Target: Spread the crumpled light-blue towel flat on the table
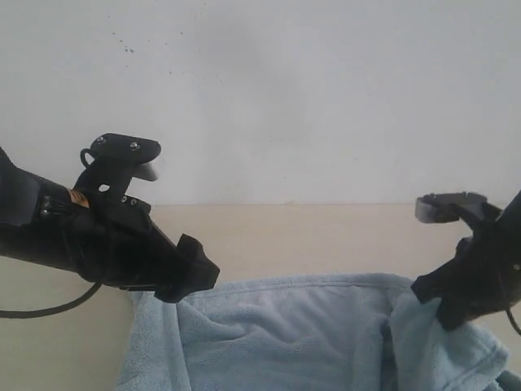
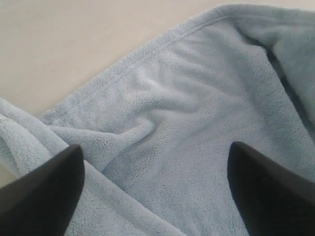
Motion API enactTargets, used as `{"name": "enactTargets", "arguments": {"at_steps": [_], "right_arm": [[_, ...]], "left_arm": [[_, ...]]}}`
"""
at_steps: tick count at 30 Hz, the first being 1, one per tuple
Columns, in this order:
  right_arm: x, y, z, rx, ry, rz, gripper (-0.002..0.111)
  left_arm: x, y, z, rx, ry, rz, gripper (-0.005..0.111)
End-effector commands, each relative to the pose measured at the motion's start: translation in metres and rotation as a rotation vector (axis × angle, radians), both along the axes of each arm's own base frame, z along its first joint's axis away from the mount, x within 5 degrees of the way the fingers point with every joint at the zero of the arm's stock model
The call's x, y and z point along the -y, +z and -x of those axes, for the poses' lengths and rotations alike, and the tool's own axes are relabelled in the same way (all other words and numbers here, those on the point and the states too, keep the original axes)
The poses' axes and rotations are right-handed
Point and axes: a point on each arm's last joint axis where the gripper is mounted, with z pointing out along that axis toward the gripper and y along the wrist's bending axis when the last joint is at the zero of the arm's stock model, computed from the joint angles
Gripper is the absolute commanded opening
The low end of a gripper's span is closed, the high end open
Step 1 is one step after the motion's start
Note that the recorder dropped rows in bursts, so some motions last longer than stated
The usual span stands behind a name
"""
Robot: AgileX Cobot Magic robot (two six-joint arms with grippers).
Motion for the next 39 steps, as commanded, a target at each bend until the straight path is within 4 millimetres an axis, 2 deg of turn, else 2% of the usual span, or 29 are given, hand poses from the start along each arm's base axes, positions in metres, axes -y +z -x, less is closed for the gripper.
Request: {"name": "enactTargets", "arguments": {"at_steps": [1, 7, 9, 11, 12, 13, 15, 17, 18, 20, 22, 25, 28, 30, 32, 34, 37, 39], "right_arm": [[0.018, 0.018, -0.013, 0.219, -0.077, 0.154, 0.000], [0.026, 0.022, -0.032, 0.437, 0.012, 0.305, 0.000], [0.026, 0.026, -0.044, 0.585, 0.077, 0.343, 0.000], [0.036, 0.027, -0.056, 0.696, 0.018, 0.302, 0.000], [0.052, 0.021, -0.061, 0.707, -0.059, 0.278, 0.000], [0.071, 0.011, -0.064, 0.686, -0.108, 0.290, 0.000], [0.093, -0.003, -0.066, 0.643, -0.131, 0.325, 0.000], [0.121, -0.019, -0.067, 0.615, -0.180, 0.346, 0.000], [0.126, -0.022, -0.068, 0.617, -0.193, 0.345, 0.001], [0.137, -0.028, -0.069, 0.637, -0.240, 0.329, 0.015], [0.146, -0.037, -0.070, 0.629, -0.298, 0.305, 0.043], [0.151, -0.037, -0.069, 0.627, -0.353, 0.281, 0.060], [0.150, -0.023, -0.068, 0.663, -0.434, 0.229, 0.063], [0.149, 0.008, -0.063, 0.742, -0.468, 0.210, 0.063], [0.146, 0.051, -0.051, 0.849, -0.484, 0.204, 0.063], [0.138, 0.077, -0.036, 0.841, -0.537, 0.182, 0.063], [0.115, 0.084, -0.012, 0.642, -0.457, 0.285, 0.062], [0.094, 0.069, -0.001, 0.499, -0.310, 0.346, 0.057]], "left_arm": [[0.006, -0.019, -0.005, -0.059, 0.007, -0.011, 0.075], [0.010, -0.045, -0.010, -0.128, -0.024, -0.069, 0.074], [0.010, -0.050, -0.012, -0.121, -0.040, -0.087, 0.068], [0.011, -0.052, -0.012, -0.125, -0.041, -0.089, 0.056], [0.011, -0.052, -0.012, -0.125, -0.041, -0.089, 0.047], [0.011, -0.052, -0.012, -0.125, -0.041, -0.089, 0.038], [0.011, -0.051, -0.013, -0.116, -0.038, -0.087, 0.028], [0.011, -0.051, -0.013, -0.108, -0.034, -0.085, 0.008], [0.011, -0.051, -0.013, -0.108, -0.034, -0.085, 0.004], [0.011, -0.051, -0.013, -0.111, -0.036, -0.086, 0.004], [0.011, -0.051, -0.013, -0.111, -0.036, -0.086, 0.004], [0.011, -0.051, -0.013, -0.115, -0.037, -0.087, 0.004], [0.012, -0.051, -0.012, -0.134, -0.018, -0.060, 0.004], [0.013, -0.051, -0.011, -0.162, 0.002, -0.029, 0.004], [0.016, -0.047, -0.012, -0.173, -0.013, -0.017, 0.004], [0.019, -0.040, -0.014, -0.180, -0.027, -0.006, 0.004], [0.024, -0.030, -0.015, -0.213, -0.054, 0.015, 0.004], [0.026, -0.025, -0.013, -0.249, -0.086, 0.010, 0.004]]}}
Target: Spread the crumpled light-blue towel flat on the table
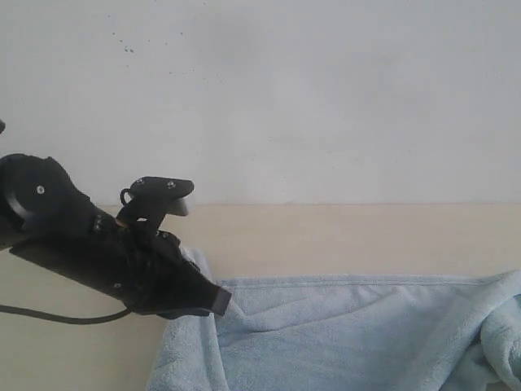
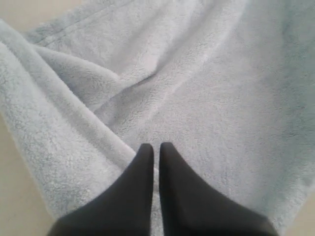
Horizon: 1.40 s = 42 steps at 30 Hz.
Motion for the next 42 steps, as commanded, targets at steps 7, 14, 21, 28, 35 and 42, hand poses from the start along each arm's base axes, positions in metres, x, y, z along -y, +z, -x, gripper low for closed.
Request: {"name": "enactTargets", "arguments": {"at_steps": [7, 14, 21, 28, 35, 42], "right_arm": [[-0.121, -0.080, 0.081, -0.835, 1.048, 0.579, 0.031], [-0.124, -0.074, 0.082, -0.900, 0.918, 0.903, 0.037], [-0.128, -0.086, 0.079, -0.925, 0.940, 0.877, 0.063], [-0.125, -0.115, 0.073, -1.102, 1.035, 0.966, 0.063], [-0.103, -0.126, 0.067, -1.182, 0.942, 0.942, 0.024], [-0.104, -0.094, 0.068, -0.957, 0.784, 0.827, 0.000]], "left_arm": [[0.010, 0.013, 0.010, -0.112, -0.164, 0.002, 0.004], [0.014, 0.016, 0.010, -0.107, -0.180, 0.046, 0.004], [0.016, 0.017, 0.011, -0.108, -0.195, 0.071, 0.004], [0.016, 0.017, 0.013, -0.123, -0.205, 0.069, 0.004], [0.016, 0.017, 0.012, -0.109, -0.195, 0.073, 0.004], [0.016, 0.017, 0.011, -0.105, -0.192, 0.073, 0.004]]}}
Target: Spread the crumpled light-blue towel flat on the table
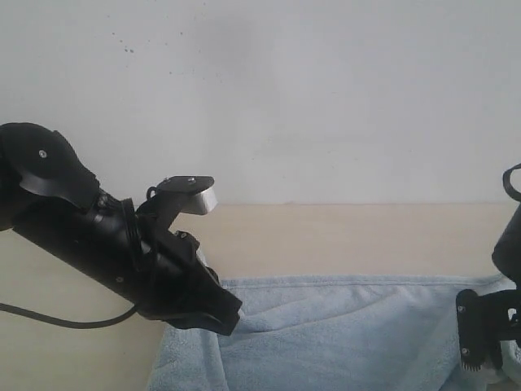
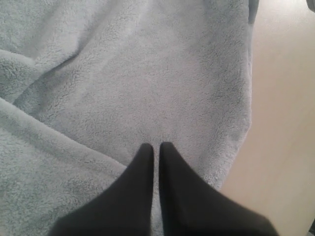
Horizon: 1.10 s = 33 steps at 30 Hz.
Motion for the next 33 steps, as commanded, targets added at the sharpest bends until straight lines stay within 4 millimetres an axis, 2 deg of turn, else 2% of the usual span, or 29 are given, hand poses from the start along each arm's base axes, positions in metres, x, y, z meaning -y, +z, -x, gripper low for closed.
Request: {"name": "enactTargets", "arguments": {"at_steps": [1, 3, 6, 8, 10, 11, 14, 15, 18, 20, 22, 25, 33], "right_arm": [[-0.004, 0.034, 0.002, 0.226, -0.093, -0.148, 0.000], [-0.005, 0.051, 0.005, 0.308, -0.160, -0.291, 0.000], [0.005, 0.068, 0.006, 0.271, -0.315, -0.519, 0.000], [0.029, 0.081, -0.001, 0.283, -0.559, -0.726, 0.000], [0.044, 0.085, -0.004, 0.295, -0.658, -0.773, 0.000], [0.058, 0.082, -0.003, 0.290, -0.759, -0.788, 0.000], [0.099, 0.057, 0.002, 0.203, -1.127, -0.754, 0.000], [0.107, 0.052, 0.005, 0.182, -1.187, -0.745, 0.000], [0.148, 0.023, 0.027, -0.010, -1.462, -0.617, 0.000], [0.174, 0.015, 0.040, 0.009, -1.626, -0.497, 0.000], [0.189, 0.015, 0.050, 0.041, -1.678, -0.400, 0.000], [0.203, 0.014, 0.057, 0.116, -1.736, -0.292, 0.000], [0.202, 0.013, 0.055, 0.122, -1.732, -0.302, 0.001]], "left_arm": [[0.003, 0.002, -0.001, 0.012, 0.003, 0.013, 0.004], [0.003, 0.002, -0.001, 0.012, 0.003, 0.013, 0.004], [0.003, 0.002, -0.001, 0.007, 0.000, 0.013, 0.004], [0.003, 0.002, 0.000, 0.003, -0.003, 0.012, 0.004], [0.003, 0.002, 0.000, 0.003, -0.003, 0.012, 0.004], [0.003, 0.002, 0.000, 0.004, -0.004, 0.012, 0.004], [0.003, 0.002, 0.000, 0.004, -0.004, 0.012, 0.004], [0.003, 0.002, 0.000, 0.004, -0.004, 0.012, 0.004], [0.002, 0.002, 0.000, 0.007, -0.008, 0.010, 0.004], [0.002, 0.002, 0.000, 0.023, -0.029, 0.004, 0.004], [0.002, 0.002, 0.000, 0.026, -0.033, 0.002, 0.004], [0.002, 0.002, -0.001, 0.033, -0.030, 0.001, 0.004], [0.002, 0.002, -0.002, 0.045, -0.026, 0.001, 0.004]]}}
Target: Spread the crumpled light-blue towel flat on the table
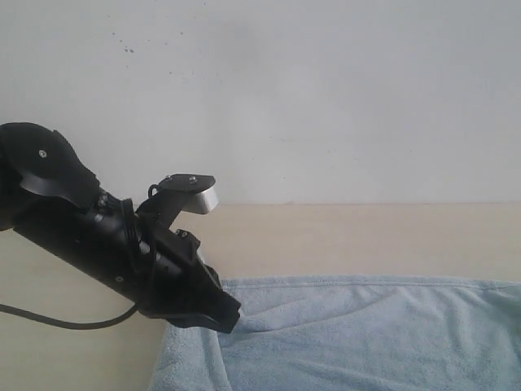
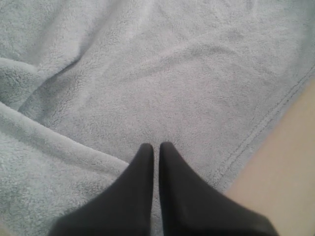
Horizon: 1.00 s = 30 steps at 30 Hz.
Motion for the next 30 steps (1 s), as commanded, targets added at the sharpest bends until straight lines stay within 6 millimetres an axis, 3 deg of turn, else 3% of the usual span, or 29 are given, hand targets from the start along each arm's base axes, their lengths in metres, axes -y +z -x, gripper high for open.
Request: {"name": "enactTargets", "arguments": {"at_steps": [1, 5, 10, 15, 17, 20, 24, 28, 30], "right_arm": [[0.001, 0.001, 0.001, -0.009, -0.005, 0.002, 0.002], [-0.001, 0.002, 0.003, -0.034, -0.008, -0.012, 0.014], [-0.001, 0.001, 0.001, -0.013, -0.011, -0.008, 0.043], [-0.007, -0.001, -0.017, 0.185, -0.113, -0.064, 0.061], [-0.013, 0.000, -0.029, 0.307, -0.144, -0.143, 0.061], [-0.032, 0.009, -0.052, 0.539, -0.180, -0.347, 0.060], [-0.066, 0.017, -0.076, 0.676, -0.039, -0.459, 0.057], [-0.110, 0.012, -0.092, 0.660, 0.194, -0.399, 0.055], [-0.126, 0.009, -0.096, 0.642, 0.321, -0.334, 0.044]], "left_arm": [[0.002, 0.002, -0.001, 0.018, -0.004, 0.005, 0.004], [0.002, 0.002, -0.001, 0.018, -0.004, 0.005, 0.004], [0.001, 0.001, 0.000, 0.071, -0.094, -0.029, 0.005], [0.010, 0.005, 0.013, 0.129, -0.367, 0.033, 0.024], [0.016, 0.006, 0.018, 0.129, -0.399, 0.054, 0.031], [0.020, 0.004, 0.022, 0.132, -0.407, 0.021, 0.032], [0.032, -0.007, 0.040, 0.163, -0.521, -0.035, 0.031], [0.050, -0.025, 0.067, 0.320, -0.712, -0.143, 0.015], [0.050, -0.034, 0.071, 0.388, -0.737, -0.238, 0.007]]}}
